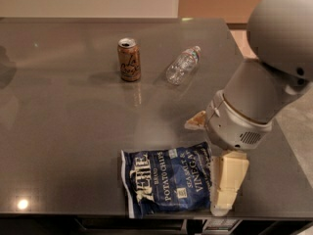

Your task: Move blue chip bag near water bottle

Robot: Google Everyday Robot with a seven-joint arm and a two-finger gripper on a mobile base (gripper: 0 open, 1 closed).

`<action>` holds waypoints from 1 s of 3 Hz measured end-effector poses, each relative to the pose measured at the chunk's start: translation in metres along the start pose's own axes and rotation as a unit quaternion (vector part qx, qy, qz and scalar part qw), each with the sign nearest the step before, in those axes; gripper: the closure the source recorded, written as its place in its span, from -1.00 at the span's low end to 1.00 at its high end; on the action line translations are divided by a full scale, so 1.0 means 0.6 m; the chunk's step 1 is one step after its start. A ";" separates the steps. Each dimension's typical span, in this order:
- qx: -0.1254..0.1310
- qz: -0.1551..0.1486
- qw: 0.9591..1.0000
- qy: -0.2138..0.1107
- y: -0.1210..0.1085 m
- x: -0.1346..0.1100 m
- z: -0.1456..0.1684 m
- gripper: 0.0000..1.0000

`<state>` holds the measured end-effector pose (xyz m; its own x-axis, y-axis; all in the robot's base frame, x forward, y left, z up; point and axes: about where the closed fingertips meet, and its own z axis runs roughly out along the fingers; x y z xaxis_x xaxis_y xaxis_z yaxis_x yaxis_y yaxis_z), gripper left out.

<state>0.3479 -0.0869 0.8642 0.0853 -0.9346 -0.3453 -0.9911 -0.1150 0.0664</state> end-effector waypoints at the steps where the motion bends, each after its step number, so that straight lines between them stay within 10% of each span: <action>1: -0.009 -0.022 1.000 -0.007 0.018 -0.012 0.022 -1.00; 3: -0.003 -0.046 0.999 -0.003 0.028 -0.010 0.048 -0.20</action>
Offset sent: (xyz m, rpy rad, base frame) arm -0.0274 0.0155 -0.0336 0.0138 -0.0182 0.1171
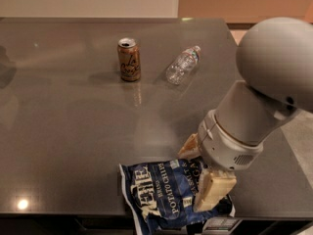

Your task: Move blue chip bag near water bottle

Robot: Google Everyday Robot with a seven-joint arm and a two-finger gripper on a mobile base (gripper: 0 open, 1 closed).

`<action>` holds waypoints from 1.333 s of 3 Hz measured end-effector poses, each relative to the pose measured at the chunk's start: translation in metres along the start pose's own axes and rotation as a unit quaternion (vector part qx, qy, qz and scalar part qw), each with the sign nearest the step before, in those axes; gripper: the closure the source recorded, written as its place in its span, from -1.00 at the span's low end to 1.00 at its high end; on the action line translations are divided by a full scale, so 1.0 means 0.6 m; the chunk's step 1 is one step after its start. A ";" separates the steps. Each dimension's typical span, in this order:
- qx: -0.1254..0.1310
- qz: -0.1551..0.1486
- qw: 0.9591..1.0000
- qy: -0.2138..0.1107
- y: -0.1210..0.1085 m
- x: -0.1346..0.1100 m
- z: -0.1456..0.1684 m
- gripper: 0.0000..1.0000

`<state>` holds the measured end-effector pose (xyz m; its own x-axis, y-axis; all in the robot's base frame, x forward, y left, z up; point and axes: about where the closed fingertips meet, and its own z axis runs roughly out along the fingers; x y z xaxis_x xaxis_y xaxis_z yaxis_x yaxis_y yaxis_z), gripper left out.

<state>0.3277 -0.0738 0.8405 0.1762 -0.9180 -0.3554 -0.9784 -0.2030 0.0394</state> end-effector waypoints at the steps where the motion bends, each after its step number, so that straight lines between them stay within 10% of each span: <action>1: 0.004 -0.001 1.000 0.002 -0.004 0.000 -0.005 0.27; 3: 0.037 0.044 0.998 -0.006 -0.100 0.012 -0.084 1.00; 4: 0.065 0.071 0.995 -0.011 -0.178 0.027 -0.125 1.00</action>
Offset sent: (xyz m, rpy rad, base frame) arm 0.0639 -0.0138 0.0516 0.0185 -0.0308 -0.1114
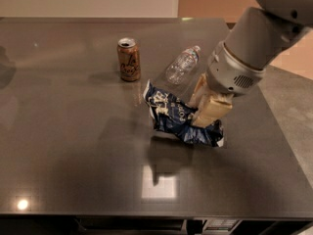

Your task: Move blue chip bag near water bottle

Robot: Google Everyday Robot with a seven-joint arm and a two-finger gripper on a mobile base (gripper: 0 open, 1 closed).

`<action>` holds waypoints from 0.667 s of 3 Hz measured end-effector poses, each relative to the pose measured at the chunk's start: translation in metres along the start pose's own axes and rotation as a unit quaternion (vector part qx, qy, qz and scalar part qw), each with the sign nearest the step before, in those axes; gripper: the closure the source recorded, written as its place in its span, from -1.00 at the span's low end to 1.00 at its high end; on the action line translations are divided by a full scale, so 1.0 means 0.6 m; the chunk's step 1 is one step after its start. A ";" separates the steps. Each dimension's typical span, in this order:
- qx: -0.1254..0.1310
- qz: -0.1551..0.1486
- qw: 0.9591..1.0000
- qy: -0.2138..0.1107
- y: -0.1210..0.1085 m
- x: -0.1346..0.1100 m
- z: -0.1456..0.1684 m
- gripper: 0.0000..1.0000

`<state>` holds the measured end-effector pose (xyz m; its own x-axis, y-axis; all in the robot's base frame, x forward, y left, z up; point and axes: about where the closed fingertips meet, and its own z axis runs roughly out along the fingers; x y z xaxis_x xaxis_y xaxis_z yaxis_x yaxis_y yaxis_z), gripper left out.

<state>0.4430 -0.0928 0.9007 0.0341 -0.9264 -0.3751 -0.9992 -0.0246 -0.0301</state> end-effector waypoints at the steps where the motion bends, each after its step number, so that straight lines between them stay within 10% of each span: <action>1: 0.040 0.031 0.999 -0.008 -0.085 0.017 -0.030 1.00; 2: 0.087 0.073 0.993 -0.015 -0.172 0.050 -0.060 1.00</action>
Offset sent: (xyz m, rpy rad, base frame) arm 0.1662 -0.0734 0.0386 0.0601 -0.1679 -0.3439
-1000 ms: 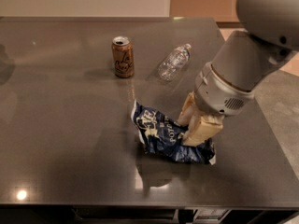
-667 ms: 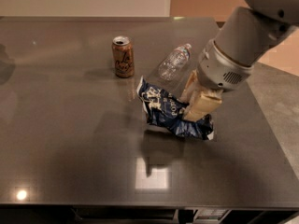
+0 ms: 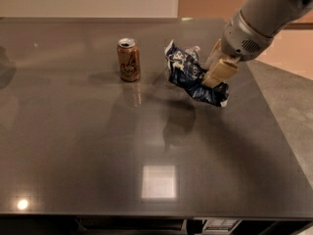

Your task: Move blue chip bag near water bottle

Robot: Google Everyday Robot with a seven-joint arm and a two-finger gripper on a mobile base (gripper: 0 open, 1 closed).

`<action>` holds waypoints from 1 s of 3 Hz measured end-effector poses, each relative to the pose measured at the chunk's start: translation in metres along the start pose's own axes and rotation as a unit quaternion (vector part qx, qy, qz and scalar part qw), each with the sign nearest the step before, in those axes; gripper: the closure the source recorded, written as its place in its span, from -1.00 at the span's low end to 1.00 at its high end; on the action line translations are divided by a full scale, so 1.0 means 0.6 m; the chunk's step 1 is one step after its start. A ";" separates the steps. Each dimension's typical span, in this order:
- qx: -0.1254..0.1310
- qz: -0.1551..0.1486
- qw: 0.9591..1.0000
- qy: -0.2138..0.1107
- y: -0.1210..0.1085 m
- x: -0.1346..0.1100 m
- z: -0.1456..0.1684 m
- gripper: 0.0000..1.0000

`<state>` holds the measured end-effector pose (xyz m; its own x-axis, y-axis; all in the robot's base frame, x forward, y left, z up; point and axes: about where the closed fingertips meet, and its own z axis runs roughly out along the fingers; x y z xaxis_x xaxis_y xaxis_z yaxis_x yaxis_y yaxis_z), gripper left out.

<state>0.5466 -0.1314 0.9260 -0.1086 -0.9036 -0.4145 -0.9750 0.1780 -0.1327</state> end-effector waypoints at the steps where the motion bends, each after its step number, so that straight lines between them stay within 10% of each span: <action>1: 0.035 0.037 0.999 -0.009 -0.064 0.022 -0.008 0.70; 3: 0.075 0.070 0.995 -0.018 -0.123 0.057 0.001 -0.23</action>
Offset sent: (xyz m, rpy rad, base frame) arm 0.0789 -0.0543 0.0016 0.0547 -0.1082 -0.2209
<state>0.6150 -0.1754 0.9210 -0.2314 -0.8517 -0.4702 -0.9110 0.3593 -0.2023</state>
